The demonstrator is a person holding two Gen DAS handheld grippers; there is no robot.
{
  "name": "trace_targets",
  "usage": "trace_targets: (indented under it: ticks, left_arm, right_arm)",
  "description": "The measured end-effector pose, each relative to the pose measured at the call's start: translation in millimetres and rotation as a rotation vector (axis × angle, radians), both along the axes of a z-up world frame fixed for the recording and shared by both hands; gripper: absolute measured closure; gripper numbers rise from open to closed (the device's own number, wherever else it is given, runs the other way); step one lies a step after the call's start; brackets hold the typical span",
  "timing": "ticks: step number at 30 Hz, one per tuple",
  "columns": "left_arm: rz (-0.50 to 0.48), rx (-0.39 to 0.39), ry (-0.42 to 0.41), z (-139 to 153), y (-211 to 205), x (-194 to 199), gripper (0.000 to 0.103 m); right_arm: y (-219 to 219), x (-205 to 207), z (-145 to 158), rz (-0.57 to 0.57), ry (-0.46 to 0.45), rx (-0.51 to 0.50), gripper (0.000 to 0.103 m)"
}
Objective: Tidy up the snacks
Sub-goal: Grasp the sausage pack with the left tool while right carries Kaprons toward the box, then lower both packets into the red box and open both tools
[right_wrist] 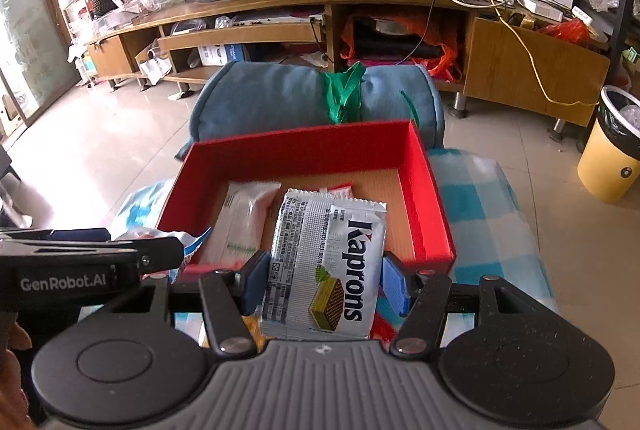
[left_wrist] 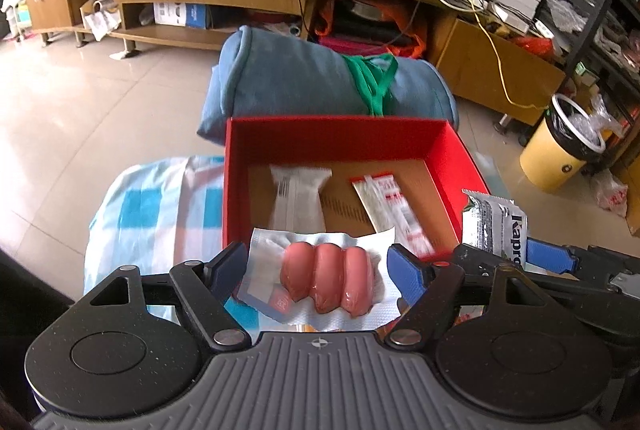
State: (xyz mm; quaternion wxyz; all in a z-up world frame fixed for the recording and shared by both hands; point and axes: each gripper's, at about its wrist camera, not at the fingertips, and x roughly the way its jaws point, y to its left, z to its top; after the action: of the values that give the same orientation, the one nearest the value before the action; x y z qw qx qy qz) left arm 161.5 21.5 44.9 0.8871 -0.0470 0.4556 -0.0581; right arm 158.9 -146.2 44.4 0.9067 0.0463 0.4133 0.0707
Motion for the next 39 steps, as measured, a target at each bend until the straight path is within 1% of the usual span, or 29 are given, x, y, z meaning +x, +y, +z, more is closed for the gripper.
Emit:
trace_targets:
  ticks: [8, 13, 20, 26, 28, 29, 30, 31, 34, 39]
  left_arm:
    - [0.045, 0.0, 0.011, -13, 0, 39, 0.023]
    - [0.071, 0.026, 0.033, -31, -1, 60, 0.023]
    - [0.088, 0.065, 0.08, -61, -3, 77, 0.023]
    - [0.098, 0.085, 0.102, -76, -6, 82, 0.024]
    - [0.08, 0.088, 0.102, -76, -9, 81, 0.04]
    - [0.077, 0.089, 0.106, -77, -10, 82, 0.042]
    - [0.078, 0.098, 0.105, -78, -12, 81, 0.042]
    - [0.079, 0.106, 0.104, -79, -12, 81, 0.039]
    - [0.083, 0.097, 0.128, -84, -9, 83, 0.034]
    - [0.076, 0.116, 0.126, -85, -12, 82, 0.031]
  right_arm:
    - [2, 47, -14, 0.0, 0.019, 0.002, 0.046]
    - [5, 74, -34, 0.006, 0.05, -0.012, 0.046]
    - [10, 96, -67, 0.02, 0.1, -0.058, 0.046]
    - [12, 104, -83, 0.032, 0.12, -0.084, 0.046]
    - [15, 105, -86, 0.044, 0.125, -0.077, 0.046]
    - [17, 105, -87, 0.048, 0.124, -0.084, 0.046]
    - [18, 105, -88, 0.048, 0.123, -0.092, 0.046]
    - [19, 105, -89, 0.048, 0.121, -0.098, 0.046]
    - [17, 107, -94, 0.052, 0.138, -0.089, 0.046]
    - [16, 110, -96, 0.045, 0.143, -0.099, 0.046]
